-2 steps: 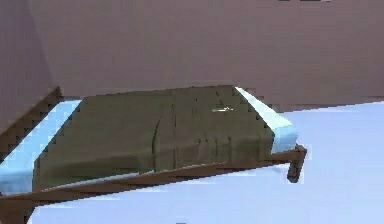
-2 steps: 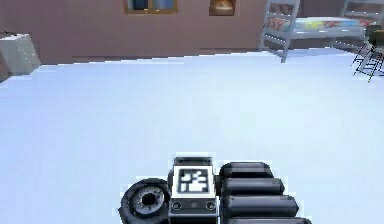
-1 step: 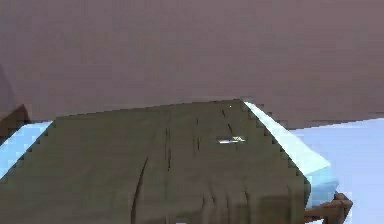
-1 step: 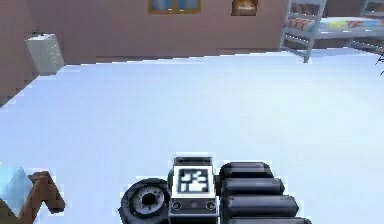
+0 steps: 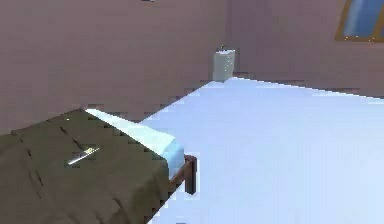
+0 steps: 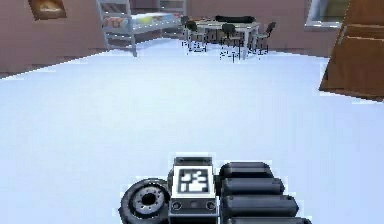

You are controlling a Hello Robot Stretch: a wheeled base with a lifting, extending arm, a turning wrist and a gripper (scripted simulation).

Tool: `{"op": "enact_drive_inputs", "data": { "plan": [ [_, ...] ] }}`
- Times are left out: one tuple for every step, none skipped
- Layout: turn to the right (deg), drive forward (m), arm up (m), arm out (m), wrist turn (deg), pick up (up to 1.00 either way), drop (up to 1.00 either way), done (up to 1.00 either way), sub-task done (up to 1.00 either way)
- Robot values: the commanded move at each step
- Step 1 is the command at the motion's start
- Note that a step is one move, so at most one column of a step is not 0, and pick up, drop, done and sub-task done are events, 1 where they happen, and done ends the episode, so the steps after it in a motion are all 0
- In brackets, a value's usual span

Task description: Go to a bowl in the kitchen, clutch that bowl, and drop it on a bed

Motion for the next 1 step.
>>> {"op": "enact_drive_inputs", "data": {
  "plan": [
    [45.0, 0.0, 0.0, 0.0, 0.0, 0.0, 0.0, 0.0, 0.0]
  ]
}}
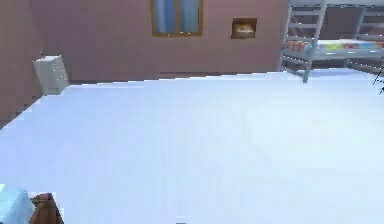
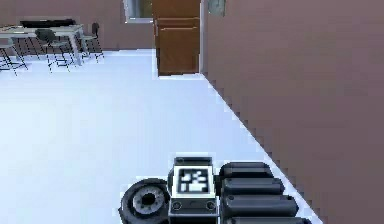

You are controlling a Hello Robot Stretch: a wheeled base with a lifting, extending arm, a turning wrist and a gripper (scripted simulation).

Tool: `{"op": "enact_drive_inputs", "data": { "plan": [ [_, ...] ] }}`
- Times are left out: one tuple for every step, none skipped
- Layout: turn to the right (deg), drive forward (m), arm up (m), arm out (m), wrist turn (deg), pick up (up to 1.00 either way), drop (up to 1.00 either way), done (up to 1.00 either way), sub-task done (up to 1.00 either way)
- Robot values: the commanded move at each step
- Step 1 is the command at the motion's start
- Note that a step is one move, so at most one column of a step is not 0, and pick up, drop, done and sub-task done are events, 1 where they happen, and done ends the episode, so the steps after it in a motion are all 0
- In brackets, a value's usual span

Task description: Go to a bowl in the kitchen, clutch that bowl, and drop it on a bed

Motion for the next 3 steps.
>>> {"op": "enact_drive_inputs", "data": {
  "plan": [
    [45.0, 0.0, 0.0, 0.0, 0.0, 0.0, 0.0, 0.0, 0.0],
    [24.0, 0.0, 0.0, 0.0, 0.0, 0.0, 0.0, 0.0, 0.0],
    [-45.0, 0.0, 0.0, 0.0, 0.0, 0.0, 0.0, 0.0, 0.0]
  ]
}}
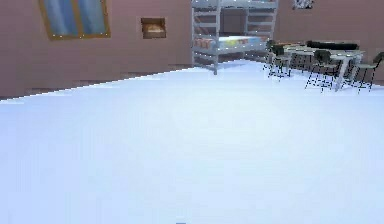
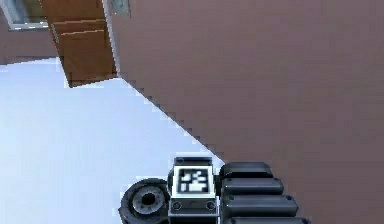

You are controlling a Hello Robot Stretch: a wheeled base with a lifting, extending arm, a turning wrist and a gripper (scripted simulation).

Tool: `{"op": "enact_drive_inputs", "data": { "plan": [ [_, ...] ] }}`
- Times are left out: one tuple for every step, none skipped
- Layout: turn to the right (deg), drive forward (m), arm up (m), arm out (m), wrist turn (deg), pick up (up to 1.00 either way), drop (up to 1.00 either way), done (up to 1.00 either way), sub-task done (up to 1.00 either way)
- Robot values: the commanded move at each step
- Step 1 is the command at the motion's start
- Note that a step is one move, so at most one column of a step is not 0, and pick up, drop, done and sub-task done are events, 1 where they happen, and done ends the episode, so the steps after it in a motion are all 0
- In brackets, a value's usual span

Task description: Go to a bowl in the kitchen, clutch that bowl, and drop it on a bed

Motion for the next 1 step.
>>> {"op": "enact_drive_inputs", "data": {
  "plan": [
    [-45.0, 0.0, 0.0, 0.0, 0.0, 0.0, 0.0, 0.0, 0.0]
  ]
}}
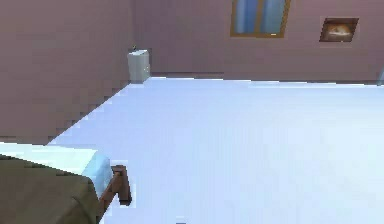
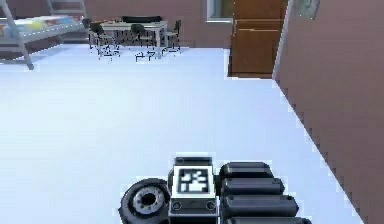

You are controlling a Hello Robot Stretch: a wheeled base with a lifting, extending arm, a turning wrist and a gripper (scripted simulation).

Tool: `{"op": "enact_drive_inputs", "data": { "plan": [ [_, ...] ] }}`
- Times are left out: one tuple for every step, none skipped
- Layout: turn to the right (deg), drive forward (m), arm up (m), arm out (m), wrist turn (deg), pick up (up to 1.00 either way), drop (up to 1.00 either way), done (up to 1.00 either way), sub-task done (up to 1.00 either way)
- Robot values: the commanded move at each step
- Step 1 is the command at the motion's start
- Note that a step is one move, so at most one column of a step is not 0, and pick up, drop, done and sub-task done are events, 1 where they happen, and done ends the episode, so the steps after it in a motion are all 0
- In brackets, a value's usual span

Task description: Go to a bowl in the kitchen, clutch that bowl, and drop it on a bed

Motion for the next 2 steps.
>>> {"op": "enact_drive_inputs", "data": {
  "plan": [
    [-45.0, 0.0, 0.0, 0.0, 0.0, 0.0, 0.0, 0.0, 0.0],
    [-39.0, 0.0, 0.0, 0.0, 0.0, 0.0, 0.0, 0.0, 0.0]
  ]
}}
